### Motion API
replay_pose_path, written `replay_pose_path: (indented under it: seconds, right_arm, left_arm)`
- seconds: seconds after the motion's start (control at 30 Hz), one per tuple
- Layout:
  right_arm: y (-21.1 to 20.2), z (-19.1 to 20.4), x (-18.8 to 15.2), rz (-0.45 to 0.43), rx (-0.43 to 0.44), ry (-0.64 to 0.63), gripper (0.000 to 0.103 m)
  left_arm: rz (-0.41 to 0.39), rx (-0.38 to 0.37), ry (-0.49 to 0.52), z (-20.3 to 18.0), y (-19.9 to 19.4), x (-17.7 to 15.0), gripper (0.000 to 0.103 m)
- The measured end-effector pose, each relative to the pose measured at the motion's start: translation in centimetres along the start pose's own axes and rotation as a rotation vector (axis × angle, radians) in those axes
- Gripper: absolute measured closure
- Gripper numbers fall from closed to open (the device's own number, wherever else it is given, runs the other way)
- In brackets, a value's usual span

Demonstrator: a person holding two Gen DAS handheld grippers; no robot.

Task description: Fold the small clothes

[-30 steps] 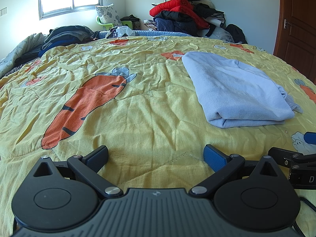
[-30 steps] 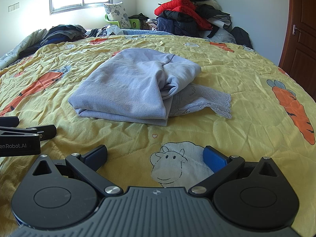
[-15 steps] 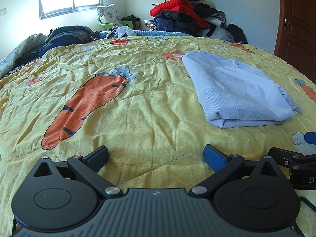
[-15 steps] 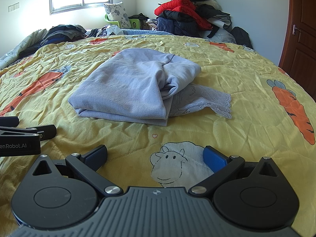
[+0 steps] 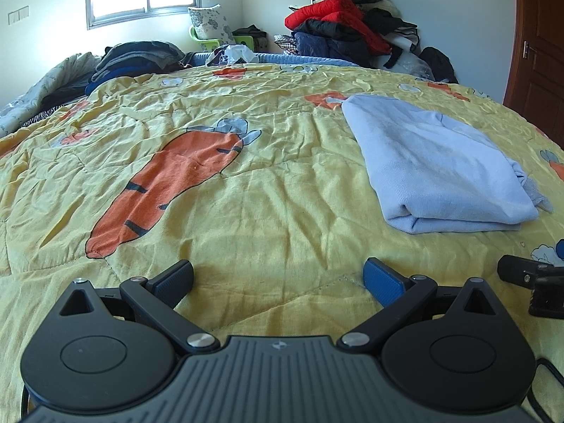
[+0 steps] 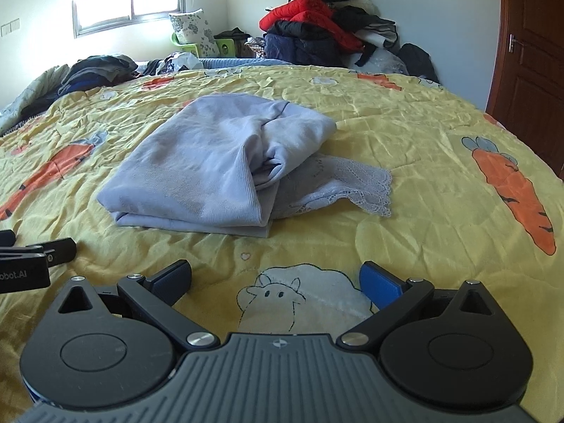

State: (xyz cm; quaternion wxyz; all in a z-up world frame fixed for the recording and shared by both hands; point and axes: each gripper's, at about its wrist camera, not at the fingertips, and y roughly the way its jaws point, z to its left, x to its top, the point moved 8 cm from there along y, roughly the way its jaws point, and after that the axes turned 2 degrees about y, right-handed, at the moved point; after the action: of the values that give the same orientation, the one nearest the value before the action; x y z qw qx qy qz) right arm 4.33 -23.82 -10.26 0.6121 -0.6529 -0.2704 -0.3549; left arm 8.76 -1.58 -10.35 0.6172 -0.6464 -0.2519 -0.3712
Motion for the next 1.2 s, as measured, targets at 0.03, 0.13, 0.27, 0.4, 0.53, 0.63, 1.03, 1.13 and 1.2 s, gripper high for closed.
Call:
replay_pose_path:
  seconds: [0.03, 0.13, 0.27, 0.4, 0.53, 0.63, 1.03, 1.13, 1.2]
  right_arm:
    - [-0.04, 0.24, -0.03, -0.001, -0.003, -0.011, 0.0]
    - [0.09, 0.31, 0.03, 0.003, 0.005, -0.003, 0.0]
    - [0.08, 0.3, 0.02, 0.003, 0.006, -0.002, 0.0]
    - [0.07, 0.3, 0.02, 0.003, 0.006, -0.002, 0.0]
    - [0.06, 0.29, 0.01, 0.003, 0.006, -0.002, 0.0]
    - [0.06, 0.3, 0.01, 0.003, 0.006, -0.002, 0.0]
    - [0.06, 0.3, 0.01, 0.003, 0.006, -0.002, 0.0]
    - [0.06, 0.3, 0.01, 0.003, 0.006, -0.002, 0.0]
    - [0.06, 0.3, 0.01, 0.003, 0.006, -0.002, 0.0]
  left_arm:
    - [0.0, 0.0, 0.0, 0.0, -0.01, 0.0, 0.0]
    - [0.0, 0.0, 0.0, 0.02, -0.02, 0.0, 0.0]
    - [0.0, 0.0, 0.0, 0.0, -0.03, 0.0, 0.0]
    - [0.0, 0.0, 0.0, 0.04, -0.03, -0.01, 0.0]
    - [0.0, 0.0, 0.0, 0.04, -0.02, -0.01, 0.0]
    - [0.0, 0.0, 0.0, 0.01, -0.01, -0.01, 0.0]
    - [0.0, -0.001, -0.001, 0.07, -0.03, -0.01, 0.0]
    - [0.0, 0.0, -0.001, 0.07, -0.03, -0.01, 0.0]
    - [0.0, 0.0, 0.0, 0.07, -0.02, -0.01, 0.0]
